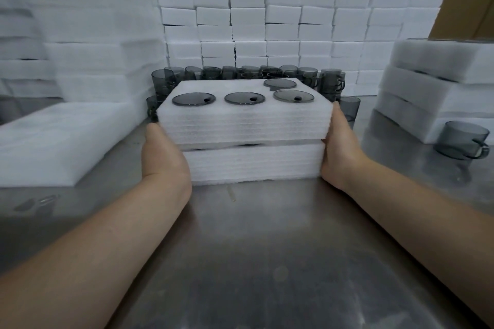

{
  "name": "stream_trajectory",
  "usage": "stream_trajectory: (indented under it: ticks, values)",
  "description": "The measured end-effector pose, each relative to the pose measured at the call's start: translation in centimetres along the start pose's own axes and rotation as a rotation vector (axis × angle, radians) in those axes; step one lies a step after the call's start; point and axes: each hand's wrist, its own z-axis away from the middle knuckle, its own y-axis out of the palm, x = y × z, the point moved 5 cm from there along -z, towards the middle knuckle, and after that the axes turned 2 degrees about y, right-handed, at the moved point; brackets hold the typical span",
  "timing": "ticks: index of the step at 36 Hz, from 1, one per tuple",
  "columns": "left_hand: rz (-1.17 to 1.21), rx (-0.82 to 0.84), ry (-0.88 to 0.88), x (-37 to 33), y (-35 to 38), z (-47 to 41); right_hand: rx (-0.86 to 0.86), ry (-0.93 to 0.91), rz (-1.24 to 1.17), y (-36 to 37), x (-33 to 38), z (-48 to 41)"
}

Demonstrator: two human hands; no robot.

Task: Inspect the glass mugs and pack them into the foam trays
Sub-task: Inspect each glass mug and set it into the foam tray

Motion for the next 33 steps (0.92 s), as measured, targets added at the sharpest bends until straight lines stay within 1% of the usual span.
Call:
stream_trajectory:
  ticks: [6, 13, 18, 21, 27, 30, 33]
  values:
    - [0.038, 0.052, -0.019, 0.0, -0.1, -0.8, 0.051, -0.025, -0.038, -0.1, -0.2, -0.4]
    - [-0.005, 0.035, 0.021, 0.0, -0.2, -0.8, 0.064, -0.039, -0.035, -0.1, -0.3, -0.4]
    - [-0.063, -0.044, 0.061, -0.3, -0.4, -0.8, 0.040, -0.035, -0.035, 0.0, -0.1, -0.2]
    - [-0.066, -0.036, 0.060, -0.4, -0.3, -0.9, 0.010, -0.044, -0.035, 0.0, 0.0, 0.0]
    - [-0.013, -0.058, -0.026, -1.7, 0.0, -2.4, -0.018, -0.050, -0.027, 0.0, 0.1, 0.4]
    - [-0.035, -0.075, -0.107, -2.4, 0.2, -3.4, -0.014, -0.051, -0.016, 0.0, 0.1, 0.6]
    - [-0.014, 0.036, -0.154, -2.6, 1.0, -4.8, -0.024, -0.060, -0.015, 0.0, 0.2, 0.6]
